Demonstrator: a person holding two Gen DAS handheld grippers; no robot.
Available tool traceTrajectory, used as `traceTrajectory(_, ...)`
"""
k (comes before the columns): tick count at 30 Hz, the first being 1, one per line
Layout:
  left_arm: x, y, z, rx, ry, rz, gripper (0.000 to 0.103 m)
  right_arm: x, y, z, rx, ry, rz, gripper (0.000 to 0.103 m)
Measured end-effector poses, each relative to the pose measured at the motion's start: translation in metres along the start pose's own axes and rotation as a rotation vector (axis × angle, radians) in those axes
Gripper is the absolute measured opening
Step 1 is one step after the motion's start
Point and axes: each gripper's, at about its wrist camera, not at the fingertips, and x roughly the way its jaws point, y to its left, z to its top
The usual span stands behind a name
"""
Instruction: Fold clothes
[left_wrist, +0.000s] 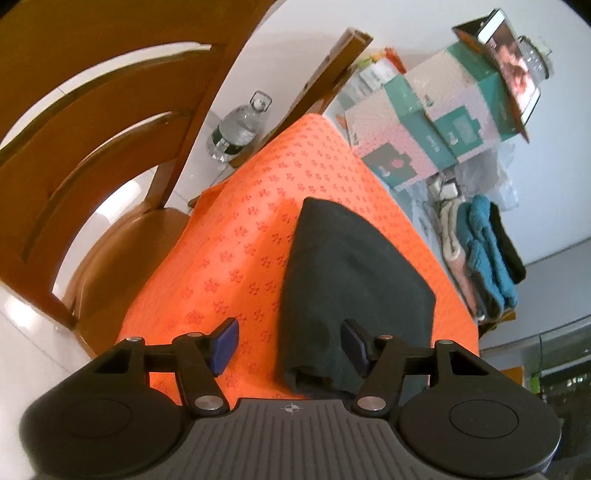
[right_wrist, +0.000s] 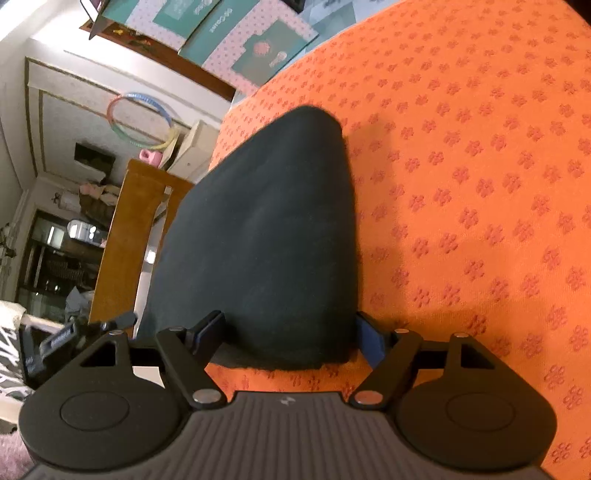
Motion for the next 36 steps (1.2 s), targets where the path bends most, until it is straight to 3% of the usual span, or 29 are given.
traceTrajectory(4,0.004,-0.008,-0.006,0.068,0.014,0.057,0.046,-0.006,0.004,0.006,-0.022,-0.041,-0.025,0.081)
traceTrajectory(9,0.014,-0.02,-0.016,0.195,0.036,0.16,0.044,-0.023,0.03,0.005,-0.2,-0.117,-0.148,0.081)
traceTrajectory(13,0.0,-0.033,-0.017,0.25,-0.019,0.148,0.043,-0.032,0.061,-0.001,-0.392,-0.143,-0.205,0.08)
traceTrajectory(18,-0.018,-0.069,-0.02,0.44,-0.09,0.117,0.043,-0.023,0.1,-0.01,-0.634,-0.13,-0.232,0.066)
traceTrajectory(22,0.0,-0.082,-0.028,0.563,-0.041,0.132,0.042,-0.005,0.115,-0.016,-0.75,-0.083,-0.248,0.053)
traceTrajectory(30,0.04,-0.063,-0.041,0.624,0.061,0.224,0.041,0.041,0.114,-0.023,-0.846,0.041,-0.292,0.052)
traceTrajectory(36,0.025,-0.058,-0.031,0.536,0.047,0.17,0.042,0.033,0.117,-0.012,-0.795,0.057,-0.259,0.052)
